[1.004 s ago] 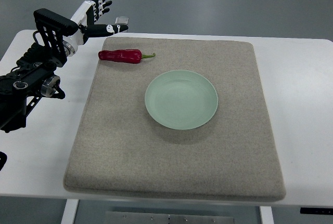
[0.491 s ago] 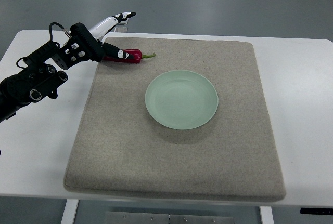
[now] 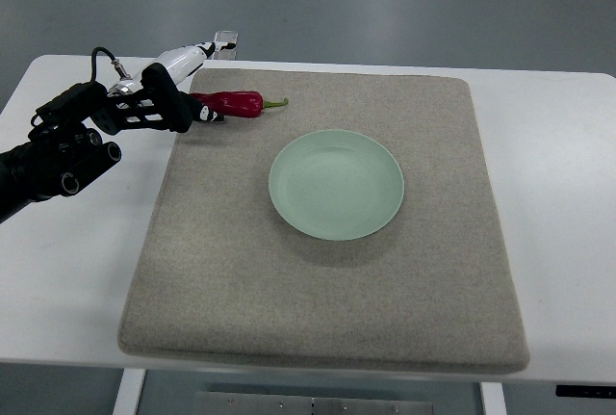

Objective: Place red pepper on plate with left hand
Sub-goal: 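Rotate the left hand palm-down and lower it onto the red pepper, then close the left hand fingers around the red pepper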

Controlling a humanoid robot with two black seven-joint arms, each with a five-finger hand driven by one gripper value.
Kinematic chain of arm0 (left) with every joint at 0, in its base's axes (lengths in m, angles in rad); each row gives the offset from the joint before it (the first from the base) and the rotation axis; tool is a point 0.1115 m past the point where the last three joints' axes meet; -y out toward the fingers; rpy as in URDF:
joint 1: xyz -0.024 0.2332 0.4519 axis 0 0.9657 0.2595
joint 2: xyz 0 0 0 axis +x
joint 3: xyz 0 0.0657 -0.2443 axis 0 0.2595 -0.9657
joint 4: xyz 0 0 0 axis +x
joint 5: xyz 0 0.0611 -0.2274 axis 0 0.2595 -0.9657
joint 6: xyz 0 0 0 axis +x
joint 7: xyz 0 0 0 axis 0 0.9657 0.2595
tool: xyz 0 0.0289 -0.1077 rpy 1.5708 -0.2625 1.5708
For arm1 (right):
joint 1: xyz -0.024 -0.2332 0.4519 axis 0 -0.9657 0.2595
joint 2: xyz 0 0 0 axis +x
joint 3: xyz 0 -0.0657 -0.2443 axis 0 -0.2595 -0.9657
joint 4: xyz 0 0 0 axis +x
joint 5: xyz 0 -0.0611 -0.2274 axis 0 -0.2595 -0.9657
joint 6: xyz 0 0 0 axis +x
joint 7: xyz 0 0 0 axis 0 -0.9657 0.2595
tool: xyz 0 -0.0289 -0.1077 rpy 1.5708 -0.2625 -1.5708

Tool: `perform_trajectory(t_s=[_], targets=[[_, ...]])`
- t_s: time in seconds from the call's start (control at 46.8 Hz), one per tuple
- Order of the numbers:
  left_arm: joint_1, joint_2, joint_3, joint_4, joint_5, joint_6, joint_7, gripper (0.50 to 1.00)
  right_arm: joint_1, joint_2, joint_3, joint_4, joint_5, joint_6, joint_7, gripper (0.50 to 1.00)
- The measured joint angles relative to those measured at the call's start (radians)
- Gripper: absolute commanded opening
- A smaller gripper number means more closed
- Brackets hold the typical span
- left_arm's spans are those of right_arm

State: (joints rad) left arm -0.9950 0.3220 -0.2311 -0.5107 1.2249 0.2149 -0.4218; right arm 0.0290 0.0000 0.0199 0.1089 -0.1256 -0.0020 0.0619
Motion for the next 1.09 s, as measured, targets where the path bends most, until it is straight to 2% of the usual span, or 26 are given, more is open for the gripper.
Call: perform_trajectory(t_s=[0.342,0.876,1.09], targets=[[0.001,-0.05,0.002,0.045,0.01,0.0,0.0,0.831,0.0,0.0,0.0,0.0,0.0,0.0,0.0,0.928],[0.001,-0.072,0.069,0.081,0.05,0.061,-0.002,0.823,0.0,0.0,0.0,0.0,0.0,0.0,0.0,0.928],[0.001,-0.076,0.078,0.084,0.05,0.07,-0.002,0.765,0.0,0.0,0.0,0.0,0.0,0.0,0.0,0.928]])
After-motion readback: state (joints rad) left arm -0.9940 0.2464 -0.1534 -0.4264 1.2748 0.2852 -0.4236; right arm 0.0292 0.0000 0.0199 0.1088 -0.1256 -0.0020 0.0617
